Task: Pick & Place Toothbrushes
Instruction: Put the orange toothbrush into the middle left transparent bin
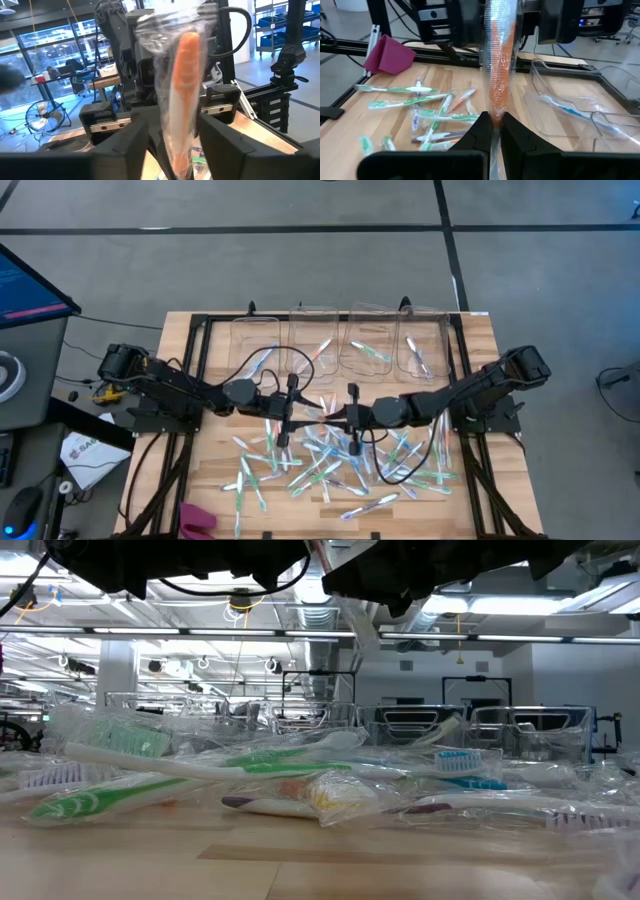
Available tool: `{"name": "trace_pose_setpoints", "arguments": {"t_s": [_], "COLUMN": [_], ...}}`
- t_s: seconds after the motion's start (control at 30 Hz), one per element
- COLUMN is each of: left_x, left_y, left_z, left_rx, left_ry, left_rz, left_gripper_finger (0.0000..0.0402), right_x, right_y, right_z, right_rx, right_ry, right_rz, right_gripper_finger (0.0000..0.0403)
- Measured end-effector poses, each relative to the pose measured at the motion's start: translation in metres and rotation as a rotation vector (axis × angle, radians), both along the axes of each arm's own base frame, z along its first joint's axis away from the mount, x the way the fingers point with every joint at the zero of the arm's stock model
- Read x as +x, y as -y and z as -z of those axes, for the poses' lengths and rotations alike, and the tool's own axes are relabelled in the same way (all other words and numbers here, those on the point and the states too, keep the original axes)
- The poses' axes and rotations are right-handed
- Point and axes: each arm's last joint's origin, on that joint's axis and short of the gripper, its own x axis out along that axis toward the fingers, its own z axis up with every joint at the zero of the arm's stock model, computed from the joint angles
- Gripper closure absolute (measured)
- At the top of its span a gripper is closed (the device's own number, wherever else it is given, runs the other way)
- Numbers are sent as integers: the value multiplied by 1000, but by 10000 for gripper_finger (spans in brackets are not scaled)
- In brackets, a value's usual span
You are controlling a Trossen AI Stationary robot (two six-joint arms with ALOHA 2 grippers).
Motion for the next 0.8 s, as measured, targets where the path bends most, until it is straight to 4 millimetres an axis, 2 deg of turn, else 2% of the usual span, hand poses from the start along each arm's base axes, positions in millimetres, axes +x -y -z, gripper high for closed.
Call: {"name": "trace_pose_setpoints", "arguments": {"t_s": [0.23,0.4,0.5,0.67,0.8], "left_x": [0,0,0,0,0], "left_y": [0,2,3,3,3], "left_z": [0,1,1,3,4], "left_rx": [-3,4,4,8,7], "left_ry": [-3,-10,-13,-33,-44], "left_rz": [3,33,33,32,33], "left_gripper_finger": [361,363,383,385,385], "right_x": [0,0,-2,-4,-5], "right_y": [0,0,1,1,-2], "right_z": [1,2,5,11,13], "right_rx": [2,47,57,85,107], "right_ry": [-10,-23,-59,-117,-135], "right_rz": [-1,16,27,52,45], "right_gripper_finger": [378,327,280,187,145]}}
